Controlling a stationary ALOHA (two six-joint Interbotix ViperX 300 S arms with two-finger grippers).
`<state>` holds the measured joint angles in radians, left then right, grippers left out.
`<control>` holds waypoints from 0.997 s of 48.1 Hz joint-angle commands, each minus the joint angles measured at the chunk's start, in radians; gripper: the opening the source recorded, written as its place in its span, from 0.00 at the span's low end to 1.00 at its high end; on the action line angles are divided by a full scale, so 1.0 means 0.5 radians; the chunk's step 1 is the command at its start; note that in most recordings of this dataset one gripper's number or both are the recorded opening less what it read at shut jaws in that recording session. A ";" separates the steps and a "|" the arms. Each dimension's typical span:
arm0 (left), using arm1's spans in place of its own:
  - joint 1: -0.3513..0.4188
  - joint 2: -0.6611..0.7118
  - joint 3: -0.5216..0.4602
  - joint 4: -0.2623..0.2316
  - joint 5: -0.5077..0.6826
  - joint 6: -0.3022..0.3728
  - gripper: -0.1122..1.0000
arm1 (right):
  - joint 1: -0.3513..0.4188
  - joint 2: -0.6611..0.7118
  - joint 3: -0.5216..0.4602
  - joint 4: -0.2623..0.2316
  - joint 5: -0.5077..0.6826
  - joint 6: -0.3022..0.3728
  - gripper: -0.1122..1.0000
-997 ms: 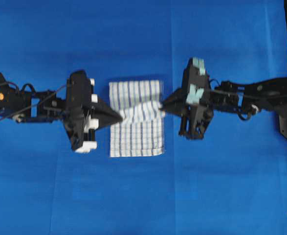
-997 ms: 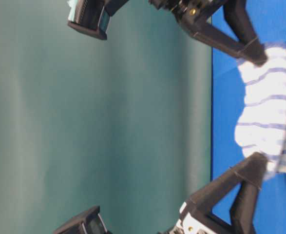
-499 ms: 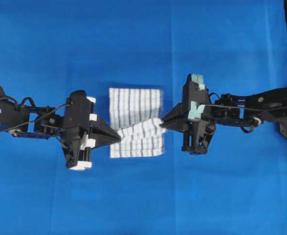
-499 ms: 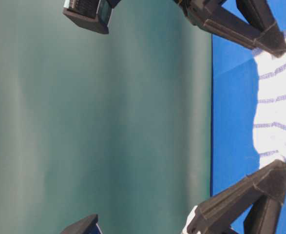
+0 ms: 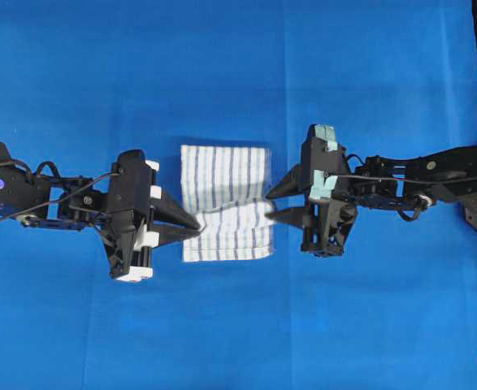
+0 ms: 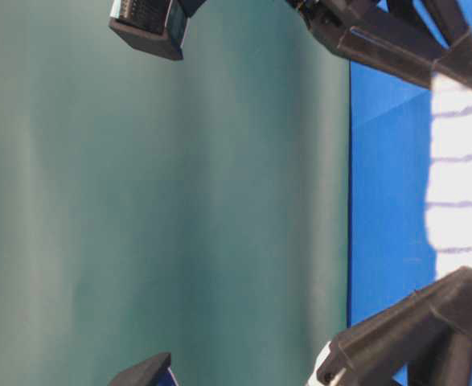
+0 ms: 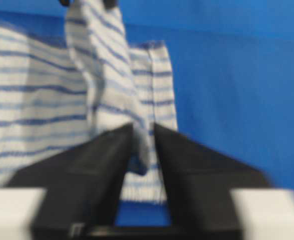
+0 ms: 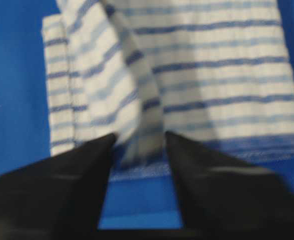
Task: Fold the blue towel.
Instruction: 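Open both grippers and pull them outward away from the towel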
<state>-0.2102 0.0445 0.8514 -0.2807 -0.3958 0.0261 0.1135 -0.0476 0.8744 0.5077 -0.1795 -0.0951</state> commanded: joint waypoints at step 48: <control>0.021 -1.236 0.537 0.003 0.181 0.218 0.71 | -0.126 -1.172 0.261 -0.055 0.325 -0.374 0.87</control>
<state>-0.2010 -0.5001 1.0922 -0.2807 -0.3037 0.1258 0.0552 -0.5553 0.9894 0.4817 -0.0307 -0.2746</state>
